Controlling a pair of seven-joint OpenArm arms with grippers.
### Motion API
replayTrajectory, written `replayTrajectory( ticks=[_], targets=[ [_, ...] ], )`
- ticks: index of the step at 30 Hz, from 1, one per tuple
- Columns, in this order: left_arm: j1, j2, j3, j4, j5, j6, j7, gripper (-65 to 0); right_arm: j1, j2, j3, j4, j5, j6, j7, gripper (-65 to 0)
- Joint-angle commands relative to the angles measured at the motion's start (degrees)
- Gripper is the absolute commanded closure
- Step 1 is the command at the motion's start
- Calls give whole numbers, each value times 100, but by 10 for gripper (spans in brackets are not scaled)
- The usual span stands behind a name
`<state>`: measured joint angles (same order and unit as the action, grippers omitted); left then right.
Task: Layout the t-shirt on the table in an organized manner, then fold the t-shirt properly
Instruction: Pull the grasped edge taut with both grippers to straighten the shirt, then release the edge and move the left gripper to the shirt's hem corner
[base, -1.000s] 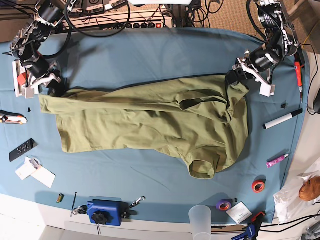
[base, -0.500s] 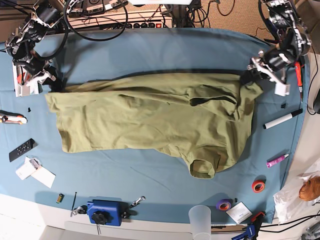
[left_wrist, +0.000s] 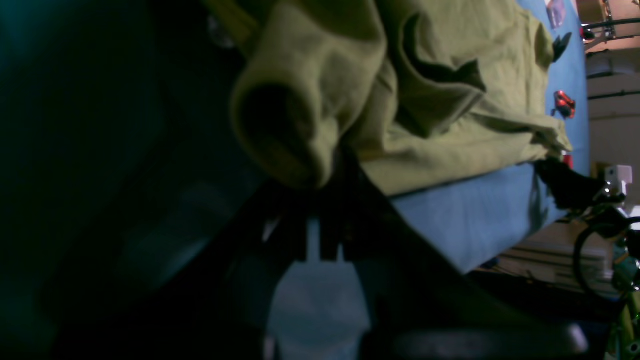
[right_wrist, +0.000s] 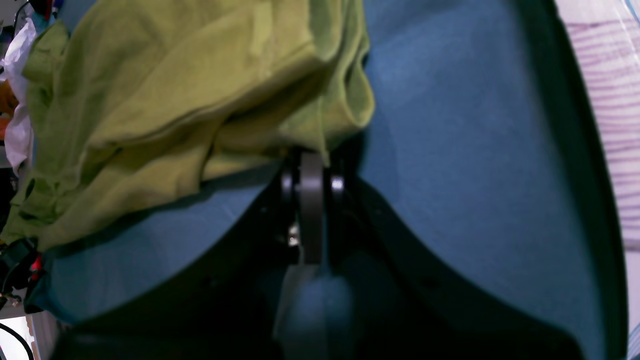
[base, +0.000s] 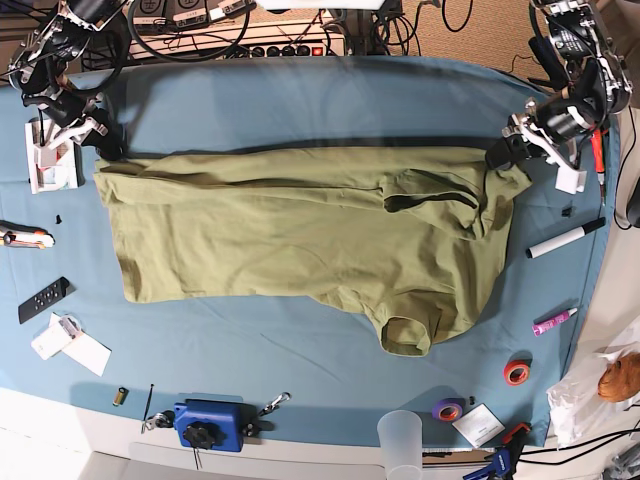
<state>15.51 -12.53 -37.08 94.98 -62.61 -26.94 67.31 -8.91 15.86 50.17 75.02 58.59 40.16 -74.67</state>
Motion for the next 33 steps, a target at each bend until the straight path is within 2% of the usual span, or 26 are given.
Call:
replayTrajectory(
  ticks=[1,6,10,15,19,20,22,24,27,31,33],
  targets=[
    [-26,-170,-26,103,-149,-35,-90,0,-13,116,111,74,-114,-16,-39,0],
    [-26,-479,-50,103,-151,-35,-79,0,-15,278,387,74,-101,-16,-87,0],
    [-20,-505,-50,103,-155,-37,92,0,-15,428,387,74,-101,-16,-345,0],
    [188,-507,-50,103,-153,-37,79,0,-15,251,378,72,-144,-16,-358,0],
    [306,-511,-50,103,-155,-46,85,0,-13,227,291,72,-140,-16,-514,0],
    [308,-511,-50,103,-155,-85,85,-51,-15,227,258,72,-140,-16,-533,0],
    [306,-511,-50,103,-160,-131,83,-176,-17,225,186,72,-140,-16,-533,-84],
    [304,-514,-50,103,-181,-125,83,-250,-17,225,151,72,-136,-16,-533,-160],
    [304,-525,-63,116,-221,-116,120,-258,-17,297,153,72,192,-16,-533,-180],
    [308,-542,-166,330,-562,-125,437,-258,-15,597,223,74,1082,-16,-533,-179],
    [308,-542,-313,511,-555,-125,466,-258,-15,734,330,74,1305,-16,-533,-179]
  ],
)
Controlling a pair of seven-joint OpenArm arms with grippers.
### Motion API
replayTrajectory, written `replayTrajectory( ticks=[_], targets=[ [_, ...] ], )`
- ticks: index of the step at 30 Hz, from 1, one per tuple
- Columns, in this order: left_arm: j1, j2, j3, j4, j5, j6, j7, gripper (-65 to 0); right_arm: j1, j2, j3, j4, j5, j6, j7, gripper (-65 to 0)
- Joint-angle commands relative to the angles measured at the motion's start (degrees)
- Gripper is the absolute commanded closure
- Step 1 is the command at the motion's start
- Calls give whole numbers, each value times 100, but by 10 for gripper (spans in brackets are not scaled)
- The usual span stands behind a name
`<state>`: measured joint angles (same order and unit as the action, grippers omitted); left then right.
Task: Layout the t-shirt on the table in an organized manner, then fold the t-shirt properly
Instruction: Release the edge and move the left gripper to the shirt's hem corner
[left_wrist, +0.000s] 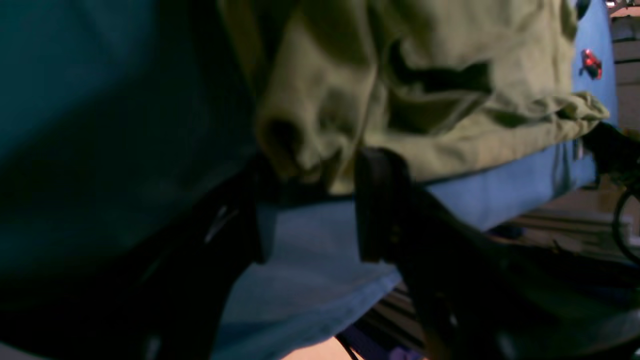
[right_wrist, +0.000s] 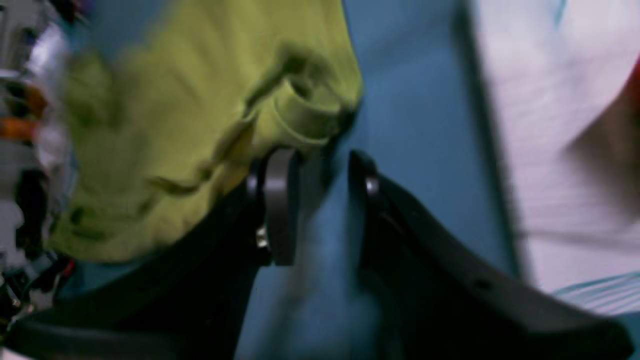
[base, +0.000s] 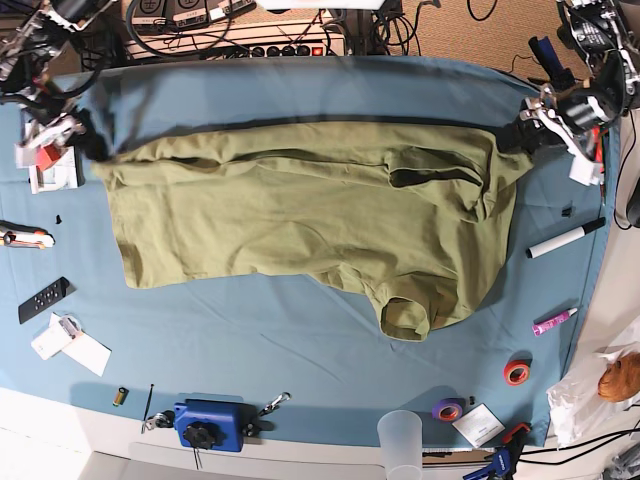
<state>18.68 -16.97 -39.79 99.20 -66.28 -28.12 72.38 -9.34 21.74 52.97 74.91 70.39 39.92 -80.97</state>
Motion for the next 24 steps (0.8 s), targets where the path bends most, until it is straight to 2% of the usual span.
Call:
replayTrajectory(
  ticks=[1,5,8,11,14,18,21,22,24],
  targets=[
    [-9,-98,-140,190,-181,-7,-33,-258,28,208,122,85,138,8,97,-179],
    [-9,-98,-684,586,-125,-7,-223,-258,33,354,442,85,142,8,97,-179],
    [-31,-101,-951,811,-63,-7,-782,-258,55,402,627,85,166,8,97,-179],
    [-118,-103,-839,898,387,4,-1342,-247,63,400,715,85,188,8,97,-179],
    [-361,-118,-238,898,966,328,-1672,-211,138,396,708,85,186,8,97,-179],
    [-874,-236,997,896,1954,321,-2103,-211,476,396,704,85,138,8,97,-179],
    [-1364,-319,1840,896,3080,337,-2459,-211,785,396,702,85,-116,8,97,-179],
    [-1526,-319,2083,885,3475,468,-2575,-211,870,398,697,85,-221,8,97,-179],
    [-1829,-319,2551,800,4151,949,-2793,-211,994,398,697,83,-295,8,97,-179]
  ],
)
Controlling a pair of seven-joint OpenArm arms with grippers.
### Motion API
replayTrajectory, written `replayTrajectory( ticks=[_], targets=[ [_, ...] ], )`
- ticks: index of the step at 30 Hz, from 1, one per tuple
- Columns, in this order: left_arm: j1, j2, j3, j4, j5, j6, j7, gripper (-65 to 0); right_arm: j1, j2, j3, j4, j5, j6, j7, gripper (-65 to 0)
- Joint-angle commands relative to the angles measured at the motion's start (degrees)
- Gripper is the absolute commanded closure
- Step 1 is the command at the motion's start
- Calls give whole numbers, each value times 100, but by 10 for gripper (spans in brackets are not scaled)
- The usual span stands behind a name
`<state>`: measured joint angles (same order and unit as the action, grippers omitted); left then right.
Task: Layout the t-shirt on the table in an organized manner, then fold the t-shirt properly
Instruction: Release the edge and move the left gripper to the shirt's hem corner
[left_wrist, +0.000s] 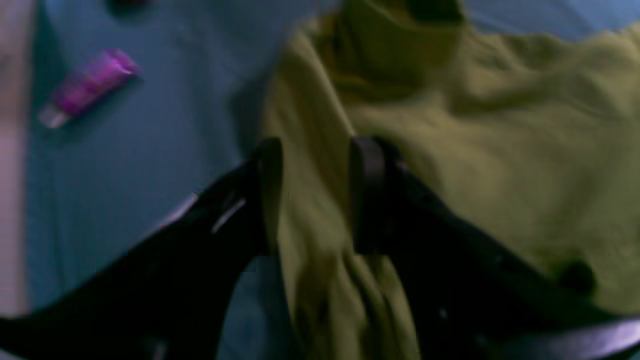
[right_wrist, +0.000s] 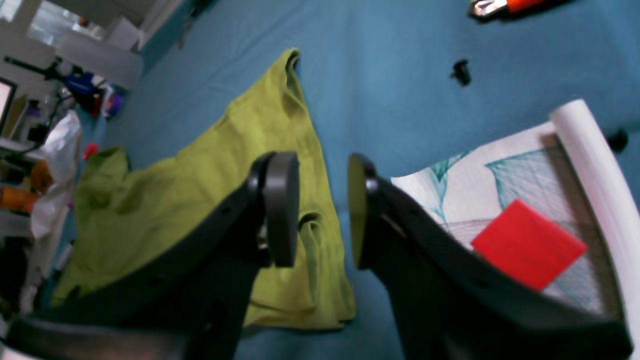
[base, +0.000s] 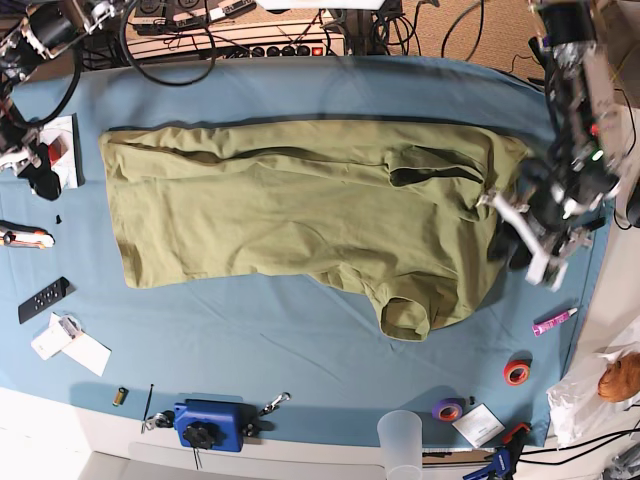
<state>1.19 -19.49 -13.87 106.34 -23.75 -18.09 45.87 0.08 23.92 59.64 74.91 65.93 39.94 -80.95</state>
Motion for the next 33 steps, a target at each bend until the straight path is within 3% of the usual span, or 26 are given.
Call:
replayTrajectory(
  ticks=[1,3,8,16,21,26,30,33],
  targets=[
    [-238,-68,175,-2,157,164,-201,-211,94,177,31,83,151,6,95,-179],
    [-581,-68,573,-317,435,356,-199,-211,138,179,7,83,151,6,95,-179],
    [-1602,-66,1303,-1604,472,308,-295,-211,140,179,-315,83,142,6,95,-179],
    [-3016,-66,1526,-3657,341,212,-332,-211,142,179,-1067,83,-573,6,173,-179],
    [-3215,-28,1526,-4221,-157,-649,-79,-211,407,177,-1353,83,-1099,6,323,-179],
    [-3215,-20,1526,-4424,-133,-579,-258,-211,734,177,-1593,83,-1342,6,356,-179],
    [-3217,-22,1526,-4553,240,-597,-243,-203,887,177,-1753,83,-1510,6,509,-179],
    [-3209,-20,1526,-4601,232,-603,-236,-111,957,177,-1834,83,-1545,6,601,-179]
  ],
)
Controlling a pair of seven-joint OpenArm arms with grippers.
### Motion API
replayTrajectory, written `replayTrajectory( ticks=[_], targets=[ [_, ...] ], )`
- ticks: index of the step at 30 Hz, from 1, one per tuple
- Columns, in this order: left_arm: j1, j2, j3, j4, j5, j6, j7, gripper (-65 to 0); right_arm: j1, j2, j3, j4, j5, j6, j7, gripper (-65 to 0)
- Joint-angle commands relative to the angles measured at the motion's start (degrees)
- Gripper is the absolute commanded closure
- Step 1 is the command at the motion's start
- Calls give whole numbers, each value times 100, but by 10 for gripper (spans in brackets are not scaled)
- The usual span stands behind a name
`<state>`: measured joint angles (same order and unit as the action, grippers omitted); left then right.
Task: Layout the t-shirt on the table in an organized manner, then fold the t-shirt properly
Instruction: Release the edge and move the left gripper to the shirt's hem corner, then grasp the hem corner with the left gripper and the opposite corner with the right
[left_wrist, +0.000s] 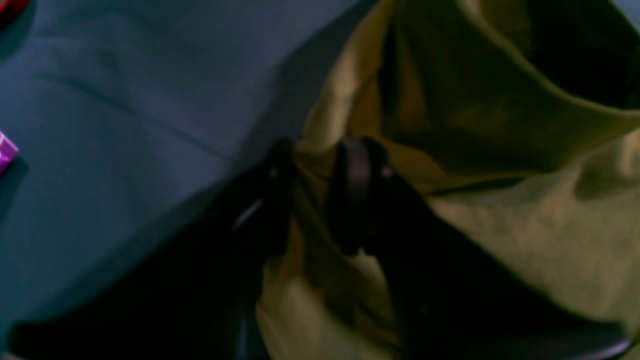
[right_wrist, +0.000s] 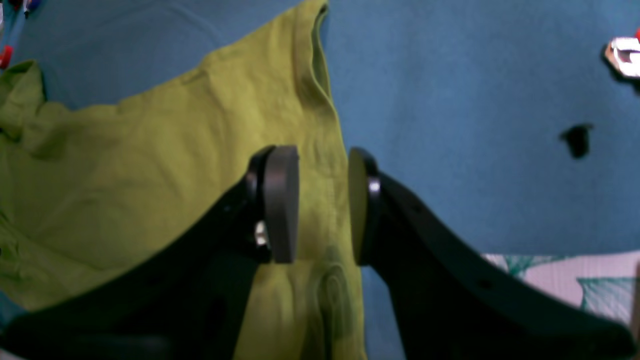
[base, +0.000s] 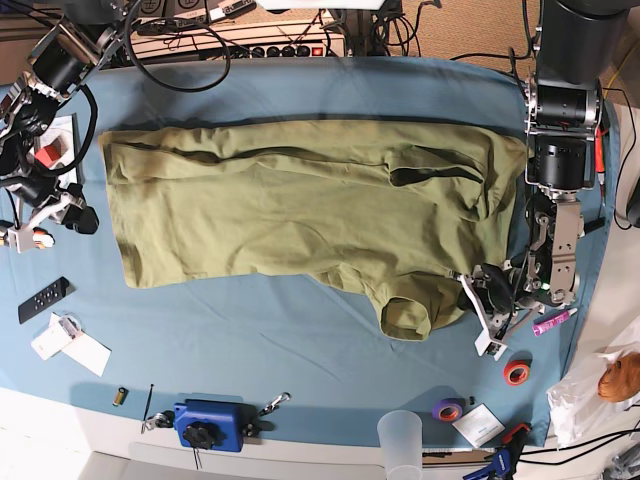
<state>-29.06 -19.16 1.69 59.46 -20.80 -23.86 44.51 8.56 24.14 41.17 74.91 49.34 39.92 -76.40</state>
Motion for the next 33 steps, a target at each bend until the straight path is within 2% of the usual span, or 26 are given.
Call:
replayTrajectory(
  ticks=[1,3,6,9,12,20,23,29,33],
  targets=[
    [-188,-50,-31,79,-90,-24,-92,-66,116,155,-2,83,96,8,179,-179],
    [-190,-52,-31,79,-105,-20,-66,0,118,155,-33,83,70,8,308,-179],
    [-210,-59,-33,83,-361,-20,380,0,118,157,-35,83,-149,8,538,-179],
    [-221,-90,-37,144,-1130,-22,1110,0,118,157,-35,83,-415,8,767,-179],
    [-221,-103,-37,275,-1659,-26,1513,0,136,155,-35,83,-442,8,848,-179],
    [-181,-221,-37,907,-1722,-20,2092,0,273,155,-35,83,-442,8,848,-179],
    [-57,-417,-37,1287,-2085,-22,2557,0,271,155,-35,83,-442,8,848,-179],
    [778,-903,-37,2159,-2210,-24,2632,0,273,155,-35,83,-442,8,848,-179],
    [1373,-953,-37,2540,-2090,-15,2448,0,273,153,-35,83,-439,8,848,-179]
  ],
)
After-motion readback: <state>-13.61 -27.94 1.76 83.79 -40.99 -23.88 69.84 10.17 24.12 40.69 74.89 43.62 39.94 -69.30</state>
